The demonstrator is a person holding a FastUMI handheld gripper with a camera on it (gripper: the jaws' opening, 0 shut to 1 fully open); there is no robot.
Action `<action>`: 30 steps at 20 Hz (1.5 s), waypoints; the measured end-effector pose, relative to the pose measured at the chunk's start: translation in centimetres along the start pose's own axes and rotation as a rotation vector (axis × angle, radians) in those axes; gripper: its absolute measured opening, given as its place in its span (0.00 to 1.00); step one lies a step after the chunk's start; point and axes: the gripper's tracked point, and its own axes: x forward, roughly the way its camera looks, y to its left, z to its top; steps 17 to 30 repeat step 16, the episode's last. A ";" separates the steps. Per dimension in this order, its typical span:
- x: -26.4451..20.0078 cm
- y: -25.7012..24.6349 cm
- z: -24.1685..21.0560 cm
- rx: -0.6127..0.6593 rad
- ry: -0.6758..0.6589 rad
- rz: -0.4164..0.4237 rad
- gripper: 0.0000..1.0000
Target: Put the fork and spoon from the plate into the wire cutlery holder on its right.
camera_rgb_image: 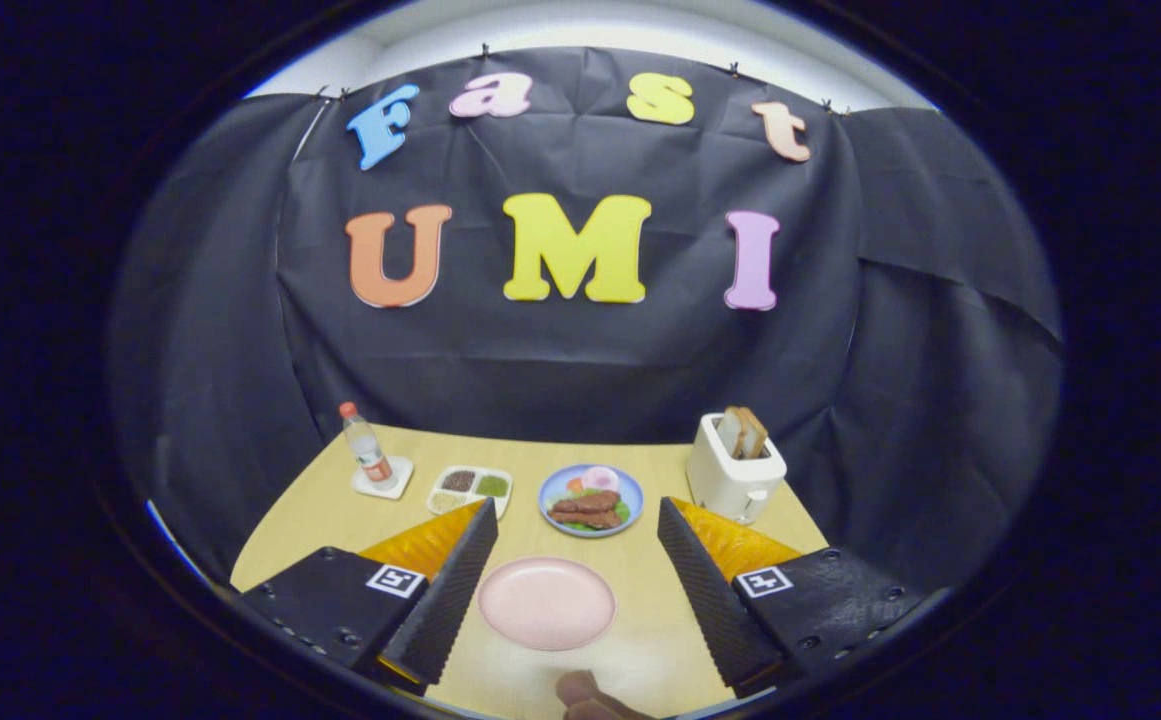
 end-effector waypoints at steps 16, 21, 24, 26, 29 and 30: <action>-9.5 2.8 3.9 -0.055 -0.332 -0.023 0.96; -9.5 2.8 3.9 -0.055 -0.332 -0.023 0.96; -9.5 2.8 3.9 -0.055 -0.332 -0.023 0.96; -9.5 2.8 3.9 -0.055 -0.332 -0.023 0.96; -9.5 2.8 3.9 -0.055 -0.332 -0.023 0.96; -9.5 2.8 3.9 -0.055 -0.332 -0.023 0.96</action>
